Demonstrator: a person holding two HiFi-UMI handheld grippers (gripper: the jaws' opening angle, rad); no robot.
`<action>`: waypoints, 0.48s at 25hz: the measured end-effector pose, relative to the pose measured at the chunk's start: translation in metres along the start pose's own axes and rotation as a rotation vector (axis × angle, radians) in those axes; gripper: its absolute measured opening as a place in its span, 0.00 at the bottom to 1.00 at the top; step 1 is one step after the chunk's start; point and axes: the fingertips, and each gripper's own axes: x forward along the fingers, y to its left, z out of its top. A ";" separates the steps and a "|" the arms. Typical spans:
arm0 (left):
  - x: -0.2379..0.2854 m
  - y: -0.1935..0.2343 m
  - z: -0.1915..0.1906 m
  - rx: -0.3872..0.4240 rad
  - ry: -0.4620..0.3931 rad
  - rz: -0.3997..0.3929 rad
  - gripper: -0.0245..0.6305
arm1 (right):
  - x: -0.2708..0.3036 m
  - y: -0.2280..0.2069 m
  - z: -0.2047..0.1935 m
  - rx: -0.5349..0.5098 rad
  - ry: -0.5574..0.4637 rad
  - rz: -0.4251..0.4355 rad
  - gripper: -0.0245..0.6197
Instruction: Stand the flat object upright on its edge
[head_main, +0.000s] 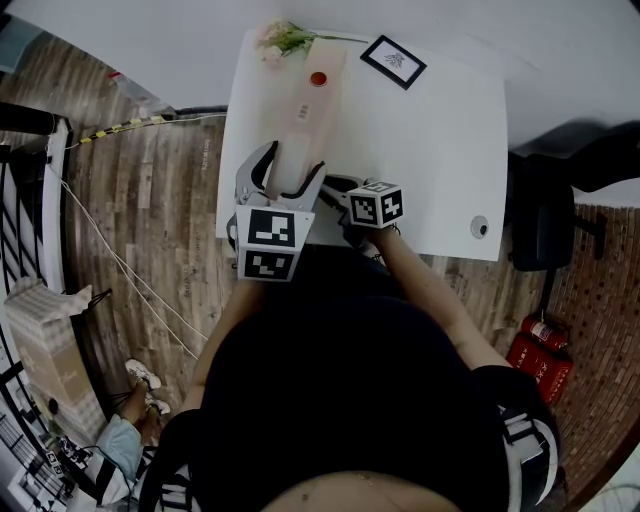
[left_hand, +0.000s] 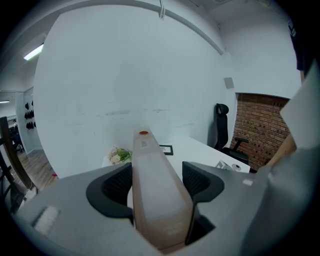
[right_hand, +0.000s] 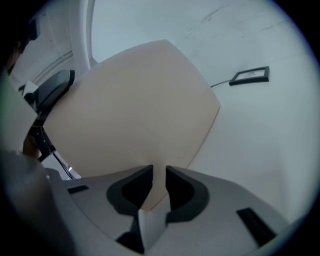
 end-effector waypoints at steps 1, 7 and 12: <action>0.000 0.000 0.000 0.000 -0.001 -0.002 0.53 | 0.000 0.000 0.000 0.001 -0.001 -0.001 0.18; 0.001 -0.003 0.000 0.010 -0.004 -0.018 0.53 | 0.001 -0.001 -0.001 0.008 -0.004 -0.004 0.18; 0.002 -0.002 0.000 0.012 -0.005 -0.024 0.53 | 0.002 -0.001 0.000 0.006 -0.004 -0.011 0.18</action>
